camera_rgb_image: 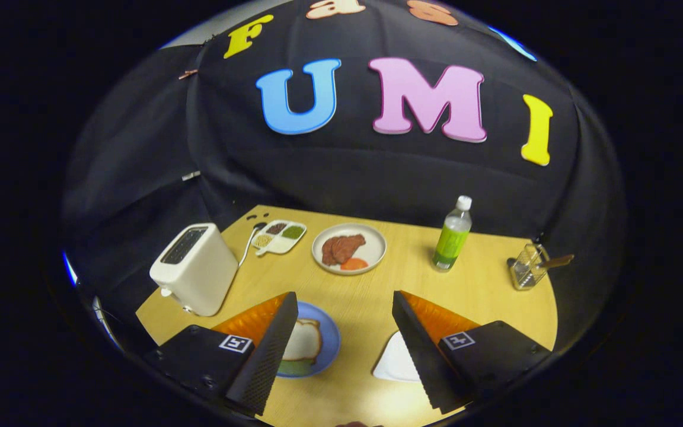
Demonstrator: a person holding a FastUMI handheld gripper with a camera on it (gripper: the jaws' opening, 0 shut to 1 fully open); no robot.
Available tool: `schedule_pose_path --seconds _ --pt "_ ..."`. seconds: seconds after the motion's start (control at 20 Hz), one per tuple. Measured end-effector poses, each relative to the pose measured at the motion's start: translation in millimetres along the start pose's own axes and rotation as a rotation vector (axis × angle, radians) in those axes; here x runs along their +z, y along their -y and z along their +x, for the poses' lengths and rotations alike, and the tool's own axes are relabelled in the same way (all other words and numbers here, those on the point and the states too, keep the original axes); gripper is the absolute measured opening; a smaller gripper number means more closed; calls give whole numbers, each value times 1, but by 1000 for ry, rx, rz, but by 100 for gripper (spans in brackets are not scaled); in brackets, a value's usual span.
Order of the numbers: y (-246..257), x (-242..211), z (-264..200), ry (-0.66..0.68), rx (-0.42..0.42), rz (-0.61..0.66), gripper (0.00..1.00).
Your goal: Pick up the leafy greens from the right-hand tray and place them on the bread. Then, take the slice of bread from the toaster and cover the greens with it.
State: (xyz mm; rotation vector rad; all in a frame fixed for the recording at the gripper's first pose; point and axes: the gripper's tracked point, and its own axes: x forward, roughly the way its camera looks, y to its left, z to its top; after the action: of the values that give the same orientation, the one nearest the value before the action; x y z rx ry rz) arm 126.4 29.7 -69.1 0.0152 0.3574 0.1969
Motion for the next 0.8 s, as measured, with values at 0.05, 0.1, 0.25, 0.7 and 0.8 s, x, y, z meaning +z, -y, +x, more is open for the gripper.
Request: schedule_pose_path --seconds 0.05,0.1,0.25,0.7,0.8 --pt "11 15 -12 20 -22 0 99" --pt "23 27 -26 29 -40 6 100" --pt "54 67 -65 114 -94 30 99" --pt "130 78 -173 303 -218 59 99" --pt "142 60 -188 290 -244 59 99"
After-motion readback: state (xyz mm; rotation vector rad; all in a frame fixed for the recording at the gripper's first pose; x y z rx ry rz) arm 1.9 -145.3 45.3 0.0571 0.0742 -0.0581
